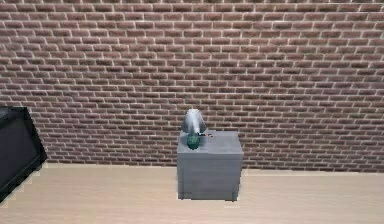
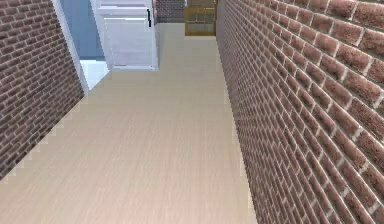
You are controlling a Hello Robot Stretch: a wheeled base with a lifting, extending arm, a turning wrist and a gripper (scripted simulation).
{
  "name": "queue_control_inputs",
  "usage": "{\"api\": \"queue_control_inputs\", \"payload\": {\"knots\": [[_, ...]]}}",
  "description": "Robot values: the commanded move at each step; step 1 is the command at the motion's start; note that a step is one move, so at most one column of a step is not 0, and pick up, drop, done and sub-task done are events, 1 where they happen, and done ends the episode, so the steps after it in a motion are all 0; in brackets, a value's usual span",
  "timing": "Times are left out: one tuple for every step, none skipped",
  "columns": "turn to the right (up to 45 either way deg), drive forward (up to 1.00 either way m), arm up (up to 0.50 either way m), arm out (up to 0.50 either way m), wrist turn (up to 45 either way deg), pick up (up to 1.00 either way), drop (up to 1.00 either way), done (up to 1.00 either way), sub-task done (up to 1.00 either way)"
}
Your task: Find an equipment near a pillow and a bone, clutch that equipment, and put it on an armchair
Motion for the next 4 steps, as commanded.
{"api": "queue_control_inputs", "payload": {"knots": [[0.0, 0.10, 0.00, 0.00, 0.0, 0.00, 0.00, 0.00, 0.00], [-45.0, 0.00, 0.00, 0.00, 0.0, 0.00, 0.00, 0.00, 0.00], [-39.0, 0.00, 0.00, 0.00, 0.0, 0.00, 0.00, 0.00, 0.00], [0.0, 1.00, 0.00, 0.00, 0.0, 0.00, 0.00, 0.00, 0.00]]}}
